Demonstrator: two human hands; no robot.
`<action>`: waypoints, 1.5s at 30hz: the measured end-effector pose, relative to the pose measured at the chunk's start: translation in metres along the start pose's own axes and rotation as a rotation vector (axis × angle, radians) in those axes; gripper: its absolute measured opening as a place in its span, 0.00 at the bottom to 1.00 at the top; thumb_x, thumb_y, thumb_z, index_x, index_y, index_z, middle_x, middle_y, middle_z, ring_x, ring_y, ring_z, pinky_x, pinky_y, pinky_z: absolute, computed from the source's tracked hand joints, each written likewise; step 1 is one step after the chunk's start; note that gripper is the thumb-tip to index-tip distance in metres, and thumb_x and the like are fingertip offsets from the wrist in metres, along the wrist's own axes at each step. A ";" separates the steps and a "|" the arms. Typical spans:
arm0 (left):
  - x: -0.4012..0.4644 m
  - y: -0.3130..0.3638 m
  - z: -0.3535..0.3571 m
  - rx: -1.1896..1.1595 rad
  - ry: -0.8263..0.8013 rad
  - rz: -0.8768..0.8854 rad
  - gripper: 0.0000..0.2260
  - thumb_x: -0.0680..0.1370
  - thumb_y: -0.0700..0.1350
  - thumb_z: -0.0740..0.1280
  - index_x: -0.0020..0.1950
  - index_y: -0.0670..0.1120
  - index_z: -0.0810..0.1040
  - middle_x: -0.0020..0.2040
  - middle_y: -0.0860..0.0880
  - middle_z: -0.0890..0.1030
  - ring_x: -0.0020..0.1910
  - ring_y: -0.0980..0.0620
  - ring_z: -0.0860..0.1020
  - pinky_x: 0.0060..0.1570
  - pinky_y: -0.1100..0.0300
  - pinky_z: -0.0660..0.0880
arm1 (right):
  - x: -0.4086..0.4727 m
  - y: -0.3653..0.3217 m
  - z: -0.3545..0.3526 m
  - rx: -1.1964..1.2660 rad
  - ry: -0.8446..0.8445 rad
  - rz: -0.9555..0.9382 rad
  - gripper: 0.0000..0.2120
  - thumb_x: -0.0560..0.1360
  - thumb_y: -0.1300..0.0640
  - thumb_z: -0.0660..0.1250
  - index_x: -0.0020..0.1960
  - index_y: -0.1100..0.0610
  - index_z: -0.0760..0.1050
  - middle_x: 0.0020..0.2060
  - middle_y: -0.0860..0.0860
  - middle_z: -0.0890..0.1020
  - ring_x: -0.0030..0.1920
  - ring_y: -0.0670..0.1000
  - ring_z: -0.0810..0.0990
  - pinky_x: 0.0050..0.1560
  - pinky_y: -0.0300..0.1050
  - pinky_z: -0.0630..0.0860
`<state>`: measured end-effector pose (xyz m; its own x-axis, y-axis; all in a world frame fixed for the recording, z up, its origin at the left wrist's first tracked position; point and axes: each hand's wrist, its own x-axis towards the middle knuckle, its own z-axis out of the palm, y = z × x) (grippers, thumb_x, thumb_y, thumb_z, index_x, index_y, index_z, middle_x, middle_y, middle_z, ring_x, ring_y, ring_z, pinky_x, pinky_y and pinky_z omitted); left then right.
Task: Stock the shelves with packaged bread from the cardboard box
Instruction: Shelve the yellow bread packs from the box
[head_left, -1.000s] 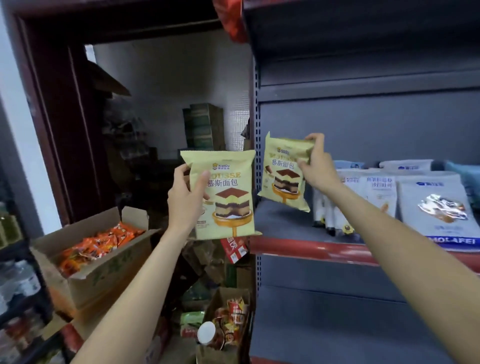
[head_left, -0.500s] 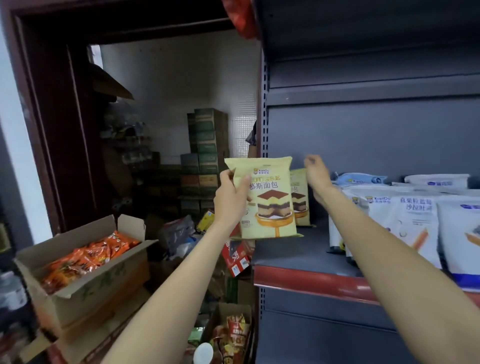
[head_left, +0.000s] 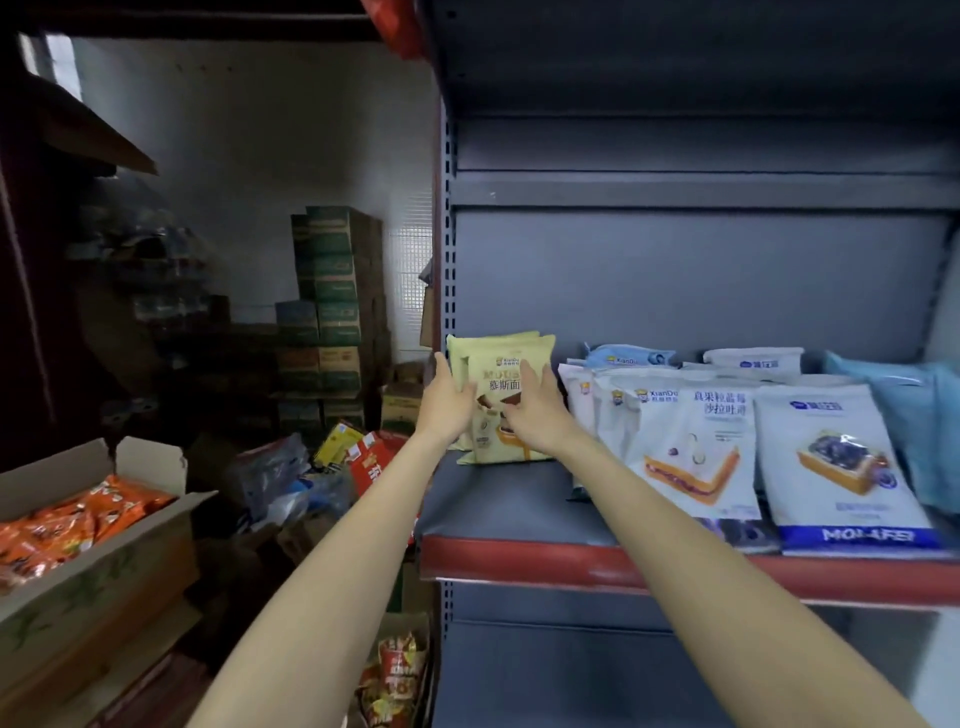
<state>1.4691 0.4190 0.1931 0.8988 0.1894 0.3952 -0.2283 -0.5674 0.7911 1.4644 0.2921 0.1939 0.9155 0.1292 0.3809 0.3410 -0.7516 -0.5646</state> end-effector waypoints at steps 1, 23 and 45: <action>-0.006 0.001 -0.002 -0.022 0.012 0.045 0.29 0.82 0.43 0.57 0.79 0.45 0.46 0.74 0.42 0.65 0.70 0.43 0.68 0.61 0.56 0.69 | -0.005 0.000 0.000 -0.017 0.003 -0.022 0.32 0.78 0.60 0.60 0.76 0.61 0.48 0.75 0.63 0.48 0.75 0.61 0.49 0.75 0.49 0.49; -0.347 -0.092 0.044 0.346 -0.449 0.343 0.14 0.74 0.56 0.59 0.52 0.55 0.80 0.41 0.56 0.83 0.42 0.54 0.81 0.39 0.60 0.73 | -0.424 0.172 0.034 -0.131 0.019 0.197 0.04 0.73 0.59 0.68 0.48 0.54 0.79 0.37 0.51 0.82 0.36 0.55 0.81 0.32 0.47 0.76; -0.582 -0.281 0.290 0.592 -1.379 -0.164 0.28 0.76 0.40 0.68 0.74 0.45 0.61 0.73 0.44 0.63 0.72 0.45 0.61 0.64 0.53 0.64 | -0.648 0.410 0.155 0.073 -0.630 1.018 0.24 0.75 0.56 0.68 0.68 0.55 0.65 0.61 0.54 0.77 0.59 0.57 0.76 0.52 0.51 0.75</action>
<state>1.1184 0.2354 -0.3944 0.6121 -0.4075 -0.6777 -0.2169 -0.9107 0.3516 1.0440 0.0003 -0.3974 0.7089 -0.1941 -0.6781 -0.6075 -0.6566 -0.4471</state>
